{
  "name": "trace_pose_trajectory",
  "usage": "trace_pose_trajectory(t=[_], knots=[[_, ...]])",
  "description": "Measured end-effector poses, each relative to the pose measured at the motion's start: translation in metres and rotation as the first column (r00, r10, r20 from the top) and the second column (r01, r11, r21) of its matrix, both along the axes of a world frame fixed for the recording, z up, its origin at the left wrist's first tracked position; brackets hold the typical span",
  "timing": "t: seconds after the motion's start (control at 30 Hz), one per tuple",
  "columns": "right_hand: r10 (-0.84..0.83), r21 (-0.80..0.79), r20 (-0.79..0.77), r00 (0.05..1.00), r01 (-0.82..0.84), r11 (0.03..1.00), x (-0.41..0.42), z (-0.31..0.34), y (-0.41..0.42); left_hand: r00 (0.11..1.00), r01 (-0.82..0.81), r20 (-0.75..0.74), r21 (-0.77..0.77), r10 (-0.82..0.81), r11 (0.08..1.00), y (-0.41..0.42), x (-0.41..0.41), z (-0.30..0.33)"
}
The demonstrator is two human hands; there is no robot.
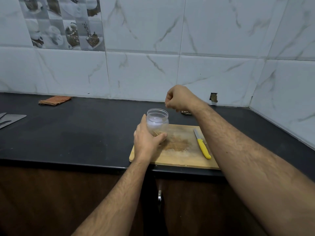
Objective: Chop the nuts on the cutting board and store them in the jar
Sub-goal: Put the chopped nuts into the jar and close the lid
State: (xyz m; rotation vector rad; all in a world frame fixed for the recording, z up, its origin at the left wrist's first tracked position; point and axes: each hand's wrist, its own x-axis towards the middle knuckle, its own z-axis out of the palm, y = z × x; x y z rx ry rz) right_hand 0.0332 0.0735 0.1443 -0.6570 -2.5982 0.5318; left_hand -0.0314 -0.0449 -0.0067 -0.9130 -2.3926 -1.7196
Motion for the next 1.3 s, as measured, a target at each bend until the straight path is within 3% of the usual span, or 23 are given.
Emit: trace_pose_trajectory(t=[0.13,0.5,0.67,1.0,1.2,1.3], knots=[[-0.044,-0.083,-0.083,0.996,0.037,0.996,0.017,-0.003,0.019,0.999,-0.012,0.036,0.047,0.01,0.999,0.0,-0.001,0.002],[-0.099,-0.194,-0.004,0.995,0.096,0.976,0.002,-0.072,0.034,0.991,-0.103,0.096,0.156,0.088,0.982,-0.016,-0.033,0.012],[-0.114,-0.068,-0.009,0.993,0.113,0.991,-0.029,-0.111,0.035,0.99,-0.106,0.113,0.142,0.09,0.984,-0.01,-0.041,0.005],[-0.066,0.117,0.18,0.981,0.046,0.992,-0.071,-0.127,0.047,0.992,-0.072,0.11,0.098,0.061,0.993,0.002,-0.058,-0.003],[-0.067,0.045,0.138,0.988,0.061,0.997,-0.055,-0.114,0.052,0.995,-0.073,0.076,0.061,0.069,0.995,0.004,-0.059,-0.005],[-0.105,-0.094,0.118,0.987,0.117,0.989,-0.039,-0.096,0.054,0.995,-0.07,0.07,0.049,0.066,0.996,0.004,-0.057,-0.005]])
